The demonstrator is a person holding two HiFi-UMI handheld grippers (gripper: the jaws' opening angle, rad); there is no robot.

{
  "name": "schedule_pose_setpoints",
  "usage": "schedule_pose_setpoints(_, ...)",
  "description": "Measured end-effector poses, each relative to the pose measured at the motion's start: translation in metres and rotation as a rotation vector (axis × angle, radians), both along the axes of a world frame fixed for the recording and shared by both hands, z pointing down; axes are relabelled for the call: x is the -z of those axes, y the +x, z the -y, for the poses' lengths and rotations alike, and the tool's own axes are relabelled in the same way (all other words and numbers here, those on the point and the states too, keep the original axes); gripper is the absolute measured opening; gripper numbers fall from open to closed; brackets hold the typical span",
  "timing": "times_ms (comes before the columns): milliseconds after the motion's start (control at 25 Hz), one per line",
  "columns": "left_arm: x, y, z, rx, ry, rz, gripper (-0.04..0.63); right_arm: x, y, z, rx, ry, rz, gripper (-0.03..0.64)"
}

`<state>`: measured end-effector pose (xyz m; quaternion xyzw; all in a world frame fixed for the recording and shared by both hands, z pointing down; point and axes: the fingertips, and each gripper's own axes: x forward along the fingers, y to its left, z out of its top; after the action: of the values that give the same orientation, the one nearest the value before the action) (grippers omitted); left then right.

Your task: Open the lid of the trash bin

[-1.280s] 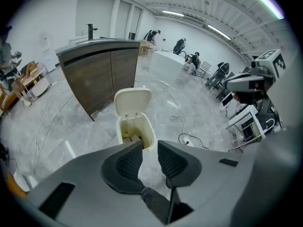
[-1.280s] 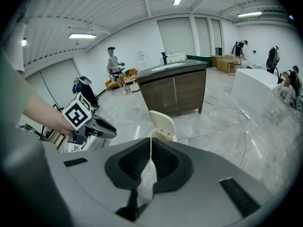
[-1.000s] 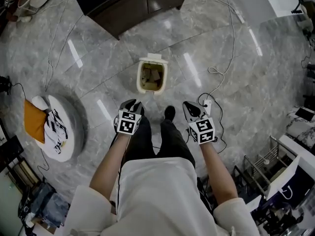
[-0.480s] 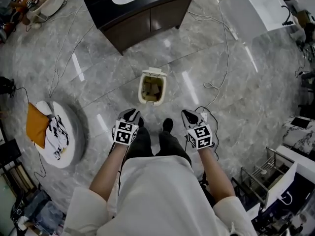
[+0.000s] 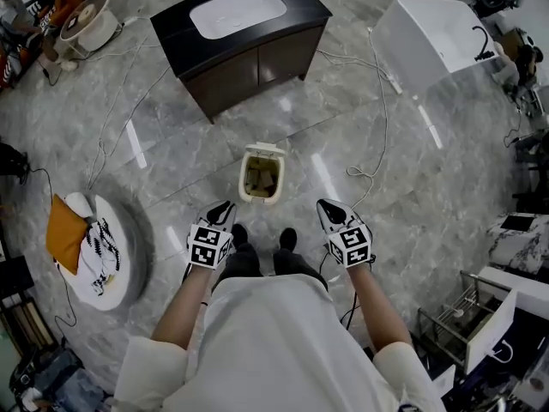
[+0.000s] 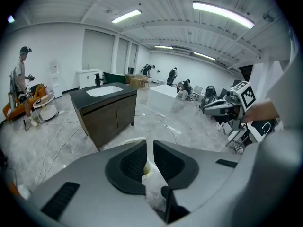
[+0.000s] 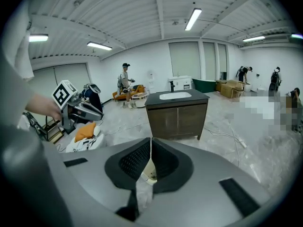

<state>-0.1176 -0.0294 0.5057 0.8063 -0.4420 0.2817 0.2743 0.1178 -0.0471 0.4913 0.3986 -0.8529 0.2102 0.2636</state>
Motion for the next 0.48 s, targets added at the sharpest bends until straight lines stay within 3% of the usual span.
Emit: schedule_pose_setpoints(480,0.064,-0.008,0.007,0.028,0.111,-0.05,0.051,0.066,0.014,0.005,0.051,0.123,-0.026,0.032)
